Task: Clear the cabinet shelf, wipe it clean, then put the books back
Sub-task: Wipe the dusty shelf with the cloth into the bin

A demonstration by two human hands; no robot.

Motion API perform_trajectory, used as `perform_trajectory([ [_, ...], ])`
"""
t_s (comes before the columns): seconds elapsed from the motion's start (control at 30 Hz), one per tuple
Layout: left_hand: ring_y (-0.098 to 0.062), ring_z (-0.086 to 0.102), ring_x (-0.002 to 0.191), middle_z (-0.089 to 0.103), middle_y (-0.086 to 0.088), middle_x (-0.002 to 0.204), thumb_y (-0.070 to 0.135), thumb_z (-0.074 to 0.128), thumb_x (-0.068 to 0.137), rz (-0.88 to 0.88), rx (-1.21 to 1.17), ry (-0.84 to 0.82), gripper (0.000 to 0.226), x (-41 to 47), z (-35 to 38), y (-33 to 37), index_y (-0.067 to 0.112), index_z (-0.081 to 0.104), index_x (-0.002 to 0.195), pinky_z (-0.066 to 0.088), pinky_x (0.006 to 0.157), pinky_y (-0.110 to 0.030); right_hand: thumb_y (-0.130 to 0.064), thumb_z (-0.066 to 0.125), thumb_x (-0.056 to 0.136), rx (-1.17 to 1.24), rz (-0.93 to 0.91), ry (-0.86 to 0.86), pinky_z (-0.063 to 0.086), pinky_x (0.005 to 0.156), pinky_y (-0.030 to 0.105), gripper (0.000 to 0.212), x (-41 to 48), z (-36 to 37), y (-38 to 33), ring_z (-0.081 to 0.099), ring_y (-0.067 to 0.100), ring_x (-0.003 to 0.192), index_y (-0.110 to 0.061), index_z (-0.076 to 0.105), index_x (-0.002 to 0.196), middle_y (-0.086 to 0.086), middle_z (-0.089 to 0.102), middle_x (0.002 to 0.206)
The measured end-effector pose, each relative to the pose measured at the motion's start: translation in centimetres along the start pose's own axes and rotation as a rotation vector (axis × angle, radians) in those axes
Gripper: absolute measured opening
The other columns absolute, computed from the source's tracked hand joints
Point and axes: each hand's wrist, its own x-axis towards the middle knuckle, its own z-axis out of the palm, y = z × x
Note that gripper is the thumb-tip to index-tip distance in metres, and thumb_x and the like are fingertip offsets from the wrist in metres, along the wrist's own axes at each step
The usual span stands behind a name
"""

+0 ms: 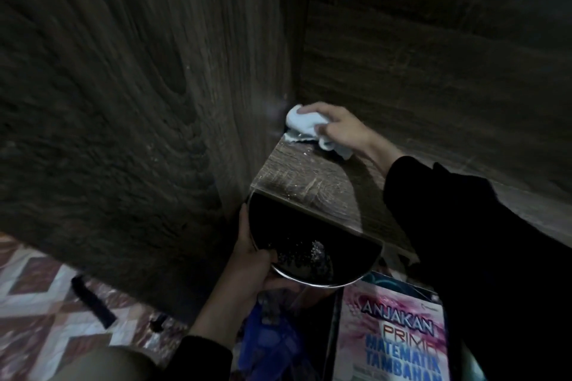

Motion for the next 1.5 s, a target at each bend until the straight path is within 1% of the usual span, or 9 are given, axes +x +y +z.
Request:
perform_trajectory([
  [0.1,-0.026,0.065,0.082,0.045,0.009,0.137,-0.021,0.041,0.084,0.007,0.009,0.002,0.099,0.1,-0.1,-0.1,0.055,0.017,0.143,0.058,0.048,-0.043,0.006,0.041,0.09,-0.011,-0.025,0.102,0.042,0.051,0.022,0.049,0.4,0.0,0.6,0.052,0.011,0.054,-0.025,0.055,0.125,0.005,0.057,0.083],
  [0.17,-0.027,0.065,0.085,0.044,0.01,0.139,-0.022,0.04,0.083,0.006,0.007,0.012,0.1,0.2,-0.1,-0.2,0.056,0.017,0.142,0.058,0.05,-0.045,-0.001,0.044,0.092,-0.142,-0.006,0.055,0.046,0.055,0.019,0.053,0.8,1.1,1.0,0.057,0.022,0.075,-0.027,0.045,0.138,0.015,0.056,0.106],
  [0.3,-0.034,0.061,0.099,0.042,0.009,0.144,-0.022,0.039,0.084,-0.003,-0.006,0.026,0.101,0.4,-0.2,-0.3,0.056,0.014,0.143,0.057,0.046,-0.041,-0.008,0.051,0.084,-0.33,0.026,0.047,0.037,0.103,0.03,0.064,1.1,3.2,0.7,0.042,0.028,0.13,-0.025,0.039,0.145,0.011,0.042,0.145],
  [0.7,-0.031,0.062,0.102,0.048,0.004,0.139,-0.022,0.036,0.079,0.063,0.008,0.036,0.099,0.7,0.2,-0.3,0.052,0.021,0.144,0.058,0.052,-0.041,-0.011,0.044,0.067,-0.533,-0.432,-0.225,0.031,0.11,0.041,0.063,-8.0,5.8,1.0,0.044,0.022,0.131,-0.023,0.062,0.126,0.001,0.054,0.137],
  [0.83,-0.026,0.063,0.083,0.048,-0.007,0.139,-0.017,0.037,0.083,0.041,0.039,0.063,0.095,0.2,0.3,-0.1,0.05,0.013,0.147,0.058,0.049,-0.04,0.001,0.046,0.071,-0.614,-0.573,-0.255,0.039,0.103,0.036,0.054,-11.9,5.5,1.4,0.049,0.026,0.122,-0.021,0.069,0.115,0.003,0.058,0.133],
  [0.93,-0.028,0.063,0.083,0.047,-0.008,0.14,-0.017,0.04,0.084,0.035,0.032,0.057,0.096,-0.2,0.4,0.1,0.049,0.01,0.147,0.057,0.047,-0.043,0.005,0.05,0.074,-0.429,-0.498,-0.287,0.035,0.097,0.022,0.052,-13.2,4.0,0.9,0.05,0.019,0.116,-0.02,0.069,0.116,-0.001,0.061,0.128],
  [1.07,-0.04,0.056,0.108,0.038,0.004,0.139,-0.022,0.033,0.083,0.019,0.017,0.051,0.099,-0.3,0.3,0.1,0.049,0.009,0.148,0.056,0.051,-0.049,0.009,0.051,0.083,-0.034,-0.234,0.086,0.049,0.086,0.033,0.053,-11.4,1.1,1.4,0.06,0.032,0.107,-0.028,0.061,0.12,0.004,0.057,0.132],
  [1.27,-0.039,0.054,0.106,0.034,0.005,0.141,-0.024,0.032,0.083,0.01,-0.02,0.052,0.1,-0.3,0.5,0.3,0.048,0.007,0.148,0.055,0.046,-0.047,-0.03,0.04,0.1,-0.632,0.008,0.148,0.018,0.115,0.045,0.049,-8.5,2.5,4.4,0.017,0.025,0.145,-0.032,0.029,0.148,0.003,0.02,0.159],
  [1.5,-0.03,0.058,0.096,0.039,0.001,0.139,-0.02,0.032,0.084,0.024,0.041,0.049,0.096,-0.2,0.4,0.2,0.049,0.009,0.147,0.058,0.051,-0.045,-0.029,0.033,0.081,-0.668,-0.438,-0.107,0.034,0.103,0.042,0.055,-13.1,5.4,2.8,0.04,0.028,0.128,-0.03,0.057,0.13,0.004,0.043,0.146],
])
